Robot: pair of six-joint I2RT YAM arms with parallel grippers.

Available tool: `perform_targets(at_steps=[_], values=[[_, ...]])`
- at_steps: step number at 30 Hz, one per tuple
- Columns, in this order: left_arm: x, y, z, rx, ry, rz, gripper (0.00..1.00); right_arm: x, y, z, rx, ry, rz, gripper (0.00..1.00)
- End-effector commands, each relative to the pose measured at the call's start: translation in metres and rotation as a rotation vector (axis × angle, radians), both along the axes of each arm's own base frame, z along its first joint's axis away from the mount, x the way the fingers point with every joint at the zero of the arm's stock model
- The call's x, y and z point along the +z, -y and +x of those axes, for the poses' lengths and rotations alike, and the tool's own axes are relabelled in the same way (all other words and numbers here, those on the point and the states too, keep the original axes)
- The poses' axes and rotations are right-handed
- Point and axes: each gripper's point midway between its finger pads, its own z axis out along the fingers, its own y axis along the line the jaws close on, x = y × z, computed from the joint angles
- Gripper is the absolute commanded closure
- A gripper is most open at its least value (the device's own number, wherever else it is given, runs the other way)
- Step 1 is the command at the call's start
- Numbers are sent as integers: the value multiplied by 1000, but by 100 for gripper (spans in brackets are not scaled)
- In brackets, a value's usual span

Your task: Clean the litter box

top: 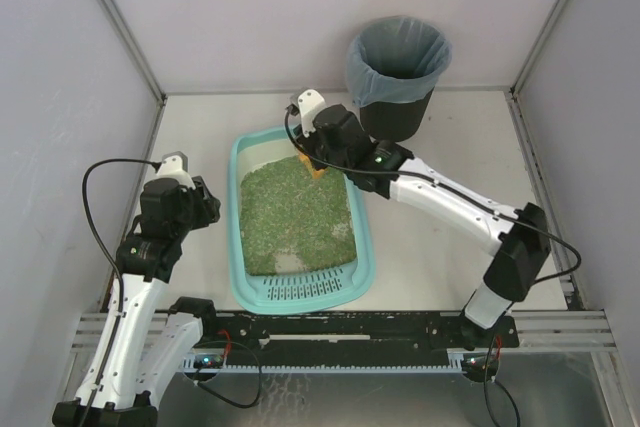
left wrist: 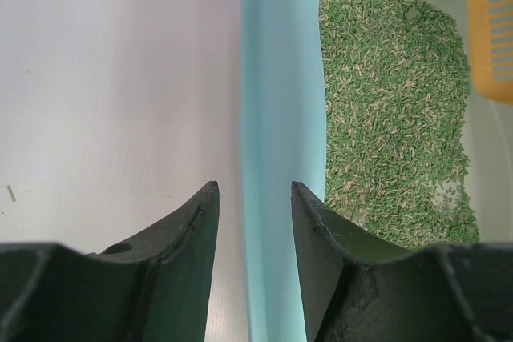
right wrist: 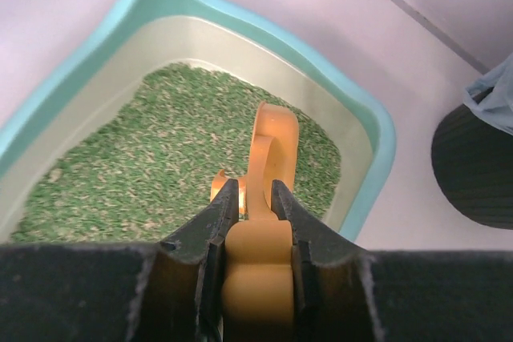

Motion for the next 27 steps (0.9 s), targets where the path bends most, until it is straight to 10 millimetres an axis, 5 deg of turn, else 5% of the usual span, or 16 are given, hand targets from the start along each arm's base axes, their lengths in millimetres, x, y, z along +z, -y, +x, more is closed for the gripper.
perform_targets(at_steps=[1,7,13,19,27], values=[[2,1,2,-3,21,-14,54,38,-8,-21,55,26,185,100],[3,2,2,-9,25,-17,54,25,-9,-42,24,-118,327,100],[3,4,2,-18,24,-21,54,-8,-5,-41,-176,-280,414,100],[2,5,3,-22,23,-23,54,-48,9,-37,-368,-284,336,97],[2,6,3,-28,22,-25,54,-80,9,-39,-397,-354,302,88]])
